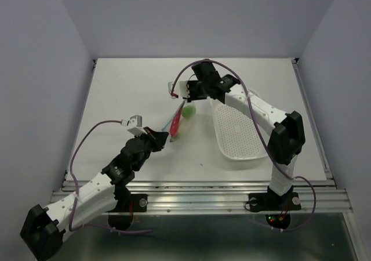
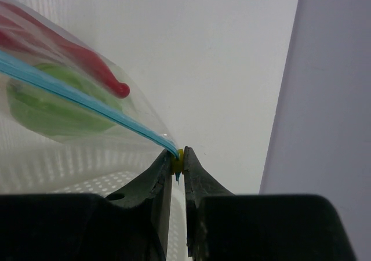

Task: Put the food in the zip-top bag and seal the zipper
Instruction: Zip the zipper food storage bag at the center of the board, then place the zipper food storage bag at the center of the board.

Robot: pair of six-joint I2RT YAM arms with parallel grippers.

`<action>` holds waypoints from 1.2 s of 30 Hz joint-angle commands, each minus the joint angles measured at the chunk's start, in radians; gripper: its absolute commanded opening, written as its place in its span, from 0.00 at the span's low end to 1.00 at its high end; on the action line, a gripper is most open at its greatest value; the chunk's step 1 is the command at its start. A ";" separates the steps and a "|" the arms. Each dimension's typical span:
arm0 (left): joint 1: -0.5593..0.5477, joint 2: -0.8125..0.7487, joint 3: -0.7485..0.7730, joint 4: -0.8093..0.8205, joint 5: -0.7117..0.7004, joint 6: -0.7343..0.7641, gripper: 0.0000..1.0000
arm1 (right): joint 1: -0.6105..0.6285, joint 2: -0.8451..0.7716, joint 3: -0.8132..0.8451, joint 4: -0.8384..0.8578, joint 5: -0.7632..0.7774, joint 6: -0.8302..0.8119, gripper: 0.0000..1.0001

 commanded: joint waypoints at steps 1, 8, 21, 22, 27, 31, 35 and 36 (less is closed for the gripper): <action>0.004 0.069 0.128 -0.062 -0.103 0.133 0.00 | -0.055 0.007 0.059 0.278 0.091 0.078 0.06; 0.093 0.231 0.287 -0.027 -0.160 0.301 0.00 | -0.055 0.067 0.111 0.525 0.008 0.181 0.08; 0.259 0.415 0.259 0.235 -0.021 0.514 0.00 | -0.045 0.180 -0.011 0.769 0.027 0.296 0.08; 0.259 0.425 0.251 0.237 -0.004 0.508 0.00 | -0.045 0.180 -0.028 0.769 0.031 0.298 0.08; 0.259 0.432 0.196 0.252 0.064 0.484 0.00 | -0.045 0.160 -0.142 0.777 0.060 0.298 0.08; 0.245 0.441 0.177 0.252 0.094 0.470 0.00 | -0.045 0.128 -0.241 0.780 0.077 0.302 0.08; 0.199 0.464 0.171 0.216 0.081 0.456 0.00 | -0.045 0.085 -0.324 0.780 0.112 0.313 0.08; 0.191 0.464 0.163 0.212 0.087 0.445 0.00 | -0.045 0.061 -0.340 0.780 0.116 0.316 0.08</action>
